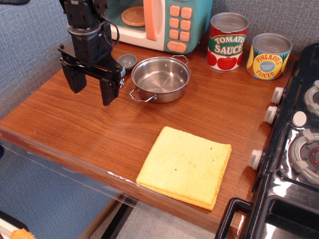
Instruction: Move the green pepper onto the yellow towel
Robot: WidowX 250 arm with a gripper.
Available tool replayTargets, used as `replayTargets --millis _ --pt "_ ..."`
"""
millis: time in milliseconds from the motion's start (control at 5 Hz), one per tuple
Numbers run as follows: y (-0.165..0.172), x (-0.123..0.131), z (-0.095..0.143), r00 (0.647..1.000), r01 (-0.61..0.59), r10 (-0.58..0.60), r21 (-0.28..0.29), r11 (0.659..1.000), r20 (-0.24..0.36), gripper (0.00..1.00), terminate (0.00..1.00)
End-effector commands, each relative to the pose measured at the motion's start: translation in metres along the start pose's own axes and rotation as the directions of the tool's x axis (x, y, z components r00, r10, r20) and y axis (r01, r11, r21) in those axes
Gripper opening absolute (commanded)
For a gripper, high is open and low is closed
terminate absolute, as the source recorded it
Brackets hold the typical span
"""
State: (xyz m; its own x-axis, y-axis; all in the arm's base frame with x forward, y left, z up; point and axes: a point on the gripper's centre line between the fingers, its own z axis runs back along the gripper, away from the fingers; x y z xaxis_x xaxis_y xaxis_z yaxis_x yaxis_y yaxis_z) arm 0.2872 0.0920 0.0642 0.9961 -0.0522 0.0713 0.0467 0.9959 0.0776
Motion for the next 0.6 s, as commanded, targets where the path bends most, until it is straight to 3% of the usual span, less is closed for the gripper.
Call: replayTargets --millis 0,200,400 --pt "0.0 0.0 0.0 1.0 0.0 0.0 0.0 1.0 0.0 1.0 0.0" --pt "0.018 0.016 -0.002 0.991 -0.131 0.134 -0.085 0.988 0.029 1.0 0.0" --pt "0.05 0.048 -0.001 0.975 -0.215 0.217 -0.057 0.975 0.036 1.0 0.0"
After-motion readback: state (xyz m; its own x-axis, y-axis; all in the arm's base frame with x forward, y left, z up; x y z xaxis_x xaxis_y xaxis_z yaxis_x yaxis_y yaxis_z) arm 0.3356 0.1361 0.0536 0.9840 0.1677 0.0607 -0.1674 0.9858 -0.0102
